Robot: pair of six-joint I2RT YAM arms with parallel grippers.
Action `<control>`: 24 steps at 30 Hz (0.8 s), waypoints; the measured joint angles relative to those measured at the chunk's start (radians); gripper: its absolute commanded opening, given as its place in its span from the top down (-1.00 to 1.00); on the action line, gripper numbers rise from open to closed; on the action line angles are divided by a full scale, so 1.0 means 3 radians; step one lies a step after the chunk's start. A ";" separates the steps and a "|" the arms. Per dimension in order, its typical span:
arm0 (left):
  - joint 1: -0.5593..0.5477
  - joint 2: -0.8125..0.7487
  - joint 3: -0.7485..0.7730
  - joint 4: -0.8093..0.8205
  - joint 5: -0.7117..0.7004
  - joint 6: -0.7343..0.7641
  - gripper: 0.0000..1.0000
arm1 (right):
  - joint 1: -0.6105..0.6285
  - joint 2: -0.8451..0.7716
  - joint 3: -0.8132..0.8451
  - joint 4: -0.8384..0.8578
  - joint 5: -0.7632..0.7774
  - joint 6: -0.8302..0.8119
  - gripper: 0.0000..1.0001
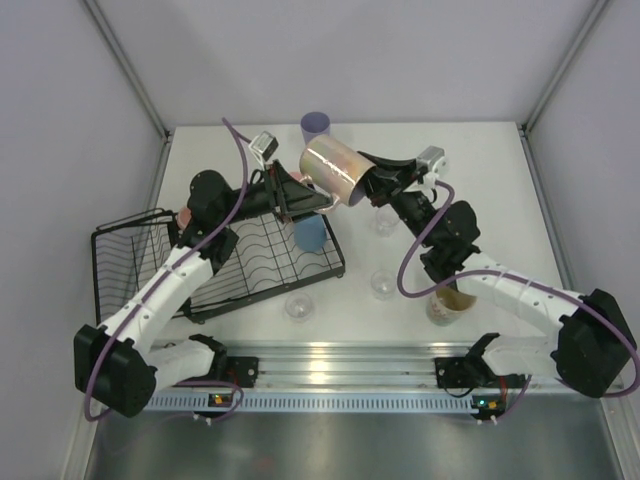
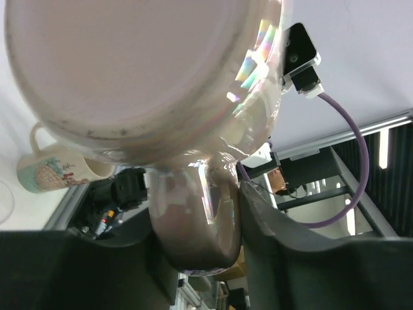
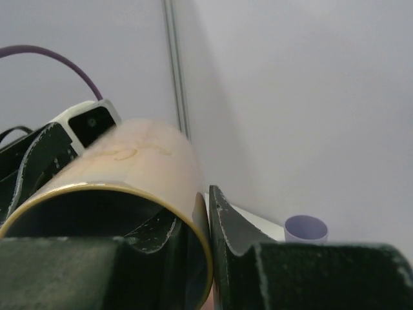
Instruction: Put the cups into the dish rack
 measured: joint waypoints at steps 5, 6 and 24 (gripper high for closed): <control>-0.0020 -0.0001 0.0003 0.0028 0.0028 -0.0205 1.00 | -0.0003 0.0027 -0.0041 0.0156 -0.0075 -0.0104 1.00; -0.0020 -0.0001 0.0003 0.0028 0.0028 -0.0202 1.00 | -0.0003 0.0028 -0.0060 0.0177 -0.0074 -0.0099 1.00; -0.0034 0.0000 0.0075 -0.0238 -0.0191 0.0187 1.00 | 0.0005 -0.0258 -0.0284 0.0276 0.0018 -0.0089 -0.26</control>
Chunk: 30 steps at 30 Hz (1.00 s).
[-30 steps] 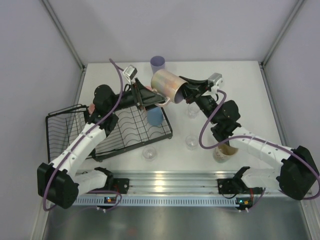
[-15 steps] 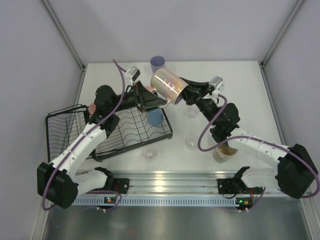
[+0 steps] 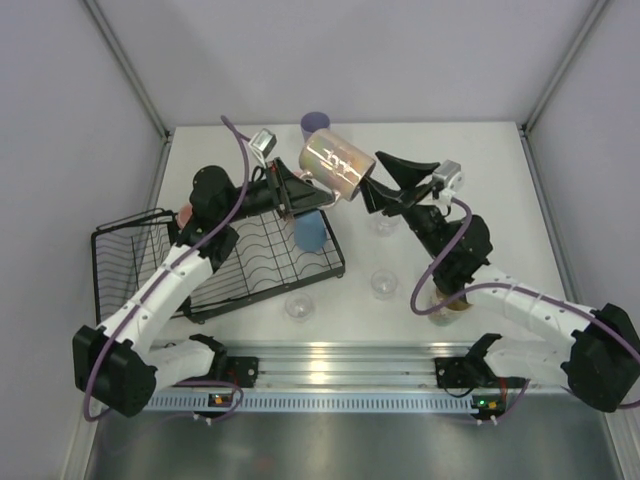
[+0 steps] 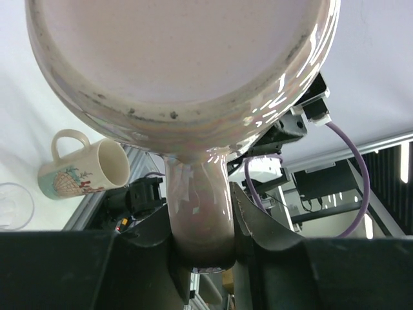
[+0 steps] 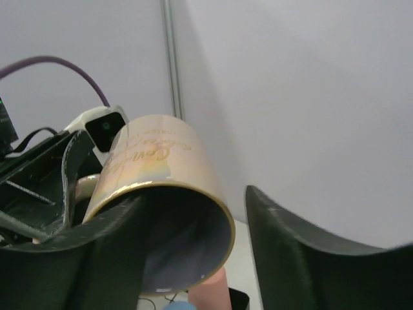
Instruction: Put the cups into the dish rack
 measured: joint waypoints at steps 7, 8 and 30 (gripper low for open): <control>0.0037 0.0003 0.0514 -0.0926 -0.0253 0.0777 1.00 | 0.0017 -0.0393 -0.0351 -0.0415 0.0008 0.0031 -0.99; 0.0043 0.0001 0.0607 -0.1104 -0.0329 0.0941 1.00 | 0.0017 -0.0459 -0.0394 -0.0495 0.0014 0.0036 -0.99; 0.0079 -0.0188 0.0309 -0.3437 -0.3733 0.2993 1.00 | 0.0017 -0.0998 -0.0223 -0.1629 0.0383 -0.0004 -0.99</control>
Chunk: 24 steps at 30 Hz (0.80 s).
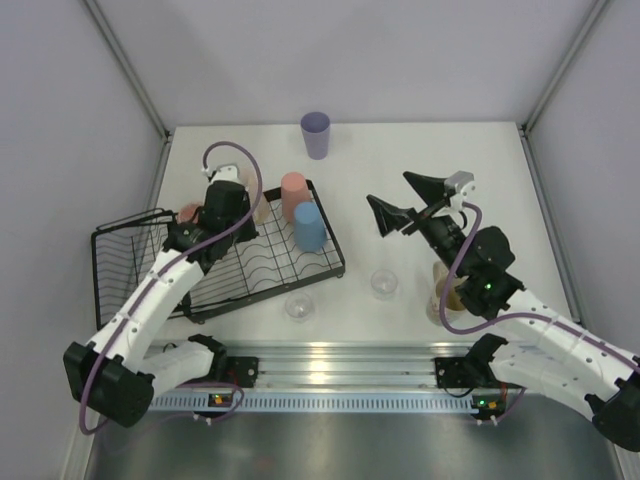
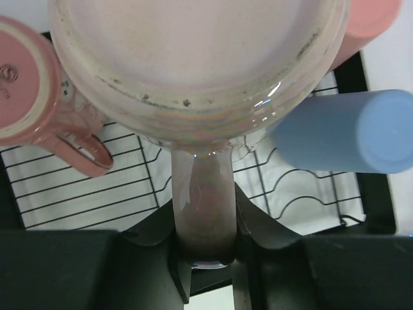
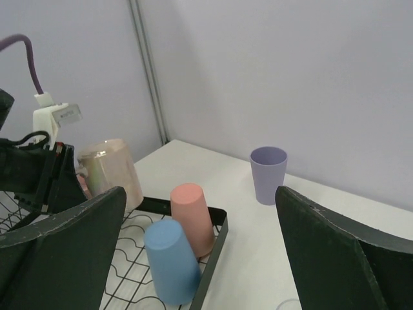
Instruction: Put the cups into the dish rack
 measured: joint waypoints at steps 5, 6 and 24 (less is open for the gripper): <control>0.0001 0.0037 -0.0310 0.0046 -0.0294 -0.0050 1.00 | 0.0000 0.0010 0.0000 -0.0008 0.0004 -0.0023 -0.99; 0.0000 0.0062 -0.0371 0.0048 -0.0352 -0.0074 1.00 | 0.0000 0.0017 0.0000 -0.0011 0.0004 -0.0024 -0.99; -0.0001 0.0369 -0.0828 0.0533 -0.0671 -0.0449 1.00 | -0.0001 0.0024 -0.0003 -0.0045 0.0052 -0.0088 -0.99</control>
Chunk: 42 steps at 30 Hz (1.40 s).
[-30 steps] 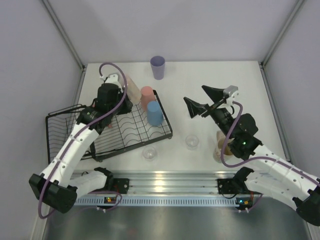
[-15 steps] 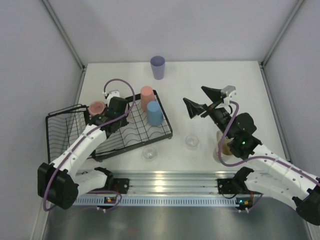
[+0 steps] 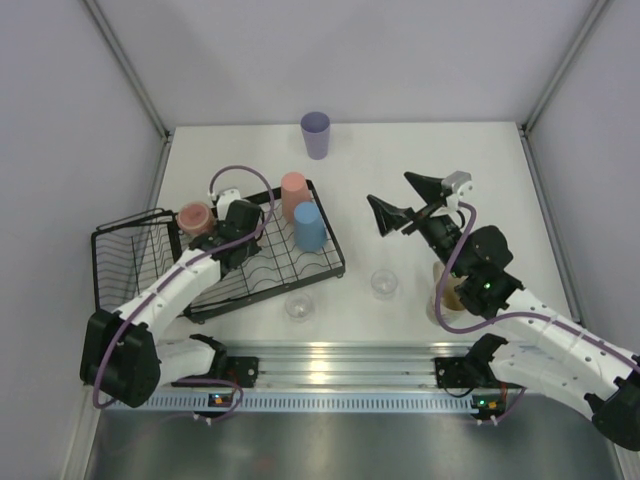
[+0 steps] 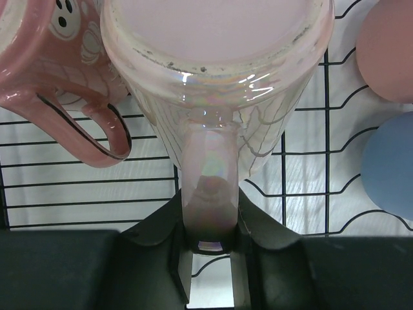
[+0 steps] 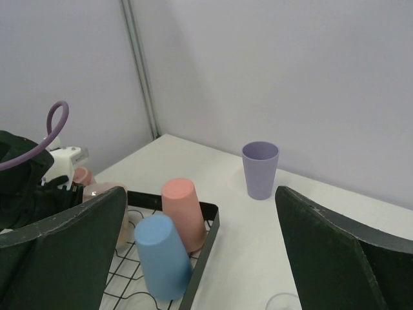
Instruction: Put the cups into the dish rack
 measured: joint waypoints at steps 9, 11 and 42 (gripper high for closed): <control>-0.0001 -0.0009 -0.0092 0.0153 -0.0015 -0.0065 0.60 | 0.0000 -0.0001 -0.0001 0.0000 0.0024 -0.0024 -0.99; -0.0001 -0.0033 -0.0121 0.0181 -0.0020 -0.0079 0.51 | 0.0000 0.0003 -0.0001 0.0000 0.0024 -0.0024 -0.99; 0.0003 -0.0131 0.0467 -0.0234 -0.0300 -0.0072 -0.11 | -0.0004 0.0135 0.0023 -0.0061 0.0023 -0.0017 -0.99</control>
